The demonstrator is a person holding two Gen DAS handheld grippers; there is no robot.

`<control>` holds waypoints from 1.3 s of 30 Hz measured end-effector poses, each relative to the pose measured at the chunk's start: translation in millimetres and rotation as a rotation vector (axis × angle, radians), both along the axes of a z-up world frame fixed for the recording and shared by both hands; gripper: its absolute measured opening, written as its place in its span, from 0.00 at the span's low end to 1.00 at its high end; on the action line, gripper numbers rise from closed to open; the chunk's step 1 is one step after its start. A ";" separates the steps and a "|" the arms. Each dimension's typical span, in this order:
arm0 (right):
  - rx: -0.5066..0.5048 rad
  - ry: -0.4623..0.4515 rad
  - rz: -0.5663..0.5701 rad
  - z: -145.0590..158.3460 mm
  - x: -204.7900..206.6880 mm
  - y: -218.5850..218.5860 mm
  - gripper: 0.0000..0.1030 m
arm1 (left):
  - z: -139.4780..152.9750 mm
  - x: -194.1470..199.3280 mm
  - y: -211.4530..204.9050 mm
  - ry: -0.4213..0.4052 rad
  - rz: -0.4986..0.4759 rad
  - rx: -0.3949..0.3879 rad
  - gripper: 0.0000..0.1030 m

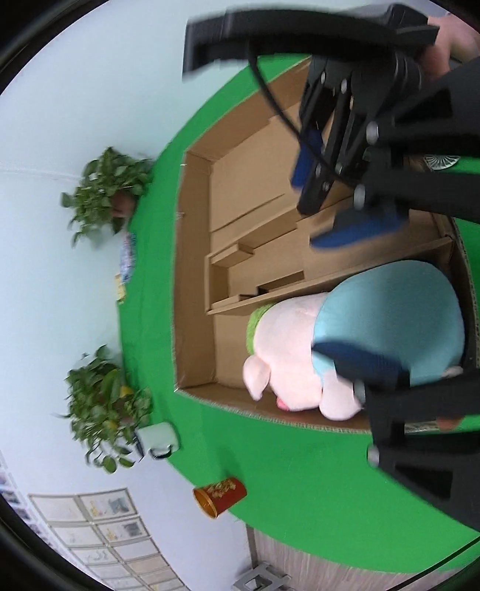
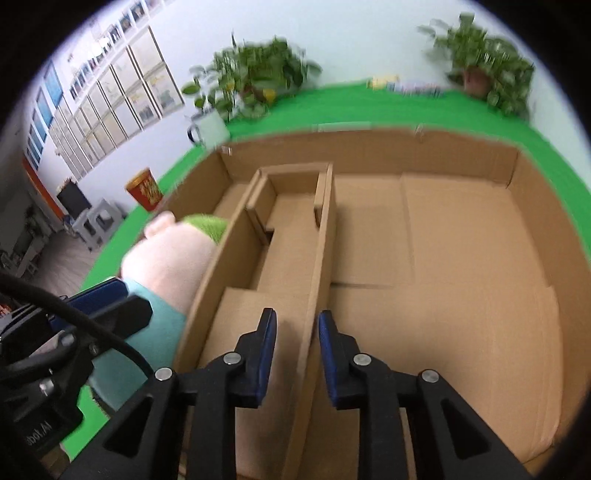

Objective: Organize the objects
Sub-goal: 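Open the right gripper to release the insert and pull back, then move the right gripper toward the white hair dryer beside the box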

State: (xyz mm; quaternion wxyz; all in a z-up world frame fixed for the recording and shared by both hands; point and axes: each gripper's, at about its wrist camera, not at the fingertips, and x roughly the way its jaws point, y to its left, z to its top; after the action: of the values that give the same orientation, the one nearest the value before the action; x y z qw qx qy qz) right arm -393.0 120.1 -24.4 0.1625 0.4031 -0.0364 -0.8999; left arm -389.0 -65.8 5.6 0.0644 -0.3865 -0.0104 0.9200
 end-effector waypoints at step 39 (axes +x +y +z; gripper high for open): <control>-0.097 0.128 0.018 15.3 153.7 64.9 0.81 | 25.8 174.4 -8.4 0.223 0.098 -0.003 0.79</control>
State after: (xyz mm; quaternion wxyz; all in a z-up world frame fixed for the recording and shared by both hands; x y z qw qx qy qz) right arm -239.3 185.0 -9.1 0.1919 0.3367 -0.0660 -0.9195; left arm -214.6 -74.1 31.4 0.0195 -0.2809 -0.0208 0.9593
